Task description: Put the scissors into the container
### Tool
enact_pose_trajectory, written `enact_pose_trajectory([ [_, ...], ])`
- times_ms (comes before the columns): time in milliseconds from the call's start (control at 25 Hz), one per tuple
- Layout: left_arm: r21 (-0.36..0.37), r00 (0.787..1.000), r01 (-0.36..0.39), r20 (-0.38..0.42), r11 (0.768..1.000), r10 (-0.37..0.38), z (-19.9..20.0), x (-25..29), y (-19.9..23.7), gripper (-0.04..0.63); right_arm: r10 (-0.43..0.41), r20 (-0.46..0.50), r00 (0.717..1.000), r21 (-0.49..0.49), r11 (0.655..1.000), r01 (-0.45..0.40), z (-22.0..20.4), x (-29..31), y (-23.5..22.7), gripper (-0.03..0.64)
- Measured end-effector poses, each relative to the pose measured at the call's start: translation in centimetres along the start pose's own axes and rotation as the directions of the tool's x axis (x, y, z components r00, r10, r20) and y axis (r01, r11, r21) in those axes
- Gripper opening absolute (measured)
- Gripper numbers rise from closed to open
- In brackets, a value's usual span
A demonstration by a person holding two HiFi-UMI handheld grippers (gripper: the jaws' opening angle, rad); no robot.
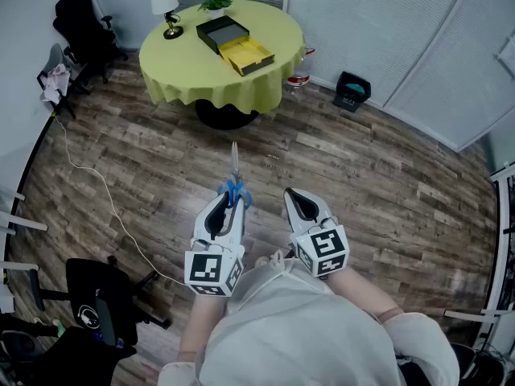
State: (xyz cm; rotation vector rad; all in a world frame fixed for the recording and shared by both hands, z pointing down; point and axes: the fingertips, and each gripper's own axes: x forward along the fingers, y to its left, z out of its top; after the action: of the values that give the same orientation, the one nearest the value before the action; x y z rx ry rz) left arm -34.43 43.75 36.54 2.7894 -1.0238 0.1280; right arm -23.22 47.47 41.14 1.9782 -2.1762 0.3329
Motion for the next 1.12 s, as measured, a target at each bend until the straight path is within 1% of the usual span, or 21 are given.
enact_pose_trajectory([
  [240,-0.008,1.000,-0.007,-0.002,1.000,0.007,-0.2,0.4,0.3,0.091,0.011,-0.013,1.000,0.003,1.000,-0.011,-0.4,0.6,0.0,-0.002],
  [520,-0.007,1.000,-0.011,-0.011,1.000,0.011,-0.5,0.7,0.9,0.091,-0.004,-0.015,1.000,0.049,0.999,0.004,-0.7,1.6,-0.4,-0.002],
  [720,-0.024,1.000,-0.002,-0.027,1.000,0.001,-1.0,1.5,1.5,0.091,-0.011,-0.042,0.999,0.063,0.998,0.014,-1.7,1.9,-0.5,-0.002],
  [960,-0.049,0.998,0.020,-0.058,0.999,-0.023,-1.8,5.3,1.2,0.091,-0.041,-0.079,0.996,0.089,0.995,0.048,-2.6,3.0,-4.0,-0.002],
  [1120,-0.049,0.998,0.007,-0.066,0.999,-0.010,-2.0,8.2,1.2,0.091,-0.030,-0.089,0.996,0.097,0.995,0.039,-2.9,5.0,-6.6,-0.002],
])
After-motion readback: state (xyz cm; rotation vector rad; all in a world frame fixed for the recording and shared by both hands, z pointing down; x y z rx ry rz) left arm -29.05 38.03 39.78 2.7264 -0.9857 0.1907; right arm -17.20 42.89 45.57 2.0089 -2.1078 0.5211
